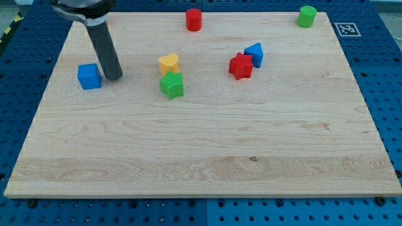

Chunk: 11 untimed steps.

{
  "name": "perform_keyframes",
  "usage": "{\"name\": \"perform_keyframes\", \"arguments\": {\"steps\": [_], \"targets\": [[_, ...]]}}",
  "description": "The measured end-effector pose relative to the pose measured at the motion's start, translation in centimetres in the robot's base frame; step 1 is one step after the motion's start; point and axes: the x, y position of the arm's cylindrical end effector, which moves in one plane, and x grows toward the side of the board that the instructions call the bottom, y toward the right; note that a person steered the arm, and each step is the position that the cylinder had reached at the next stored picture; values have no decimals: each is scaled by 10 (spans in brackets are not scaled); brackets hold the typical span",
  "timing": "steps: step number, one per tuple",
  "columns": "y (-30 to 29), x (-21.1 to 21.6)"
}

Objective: Push the blue triangle to the center right of the board

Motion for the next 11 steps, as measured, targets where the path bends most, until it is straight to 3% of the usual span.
{"name": "perform_keyframes", "arguments": {"steps": [4, 6, 7, 10, 11], "targets": [[26, -6], [33, -41], [59, -64], [224, -66], [228, -65]]}}
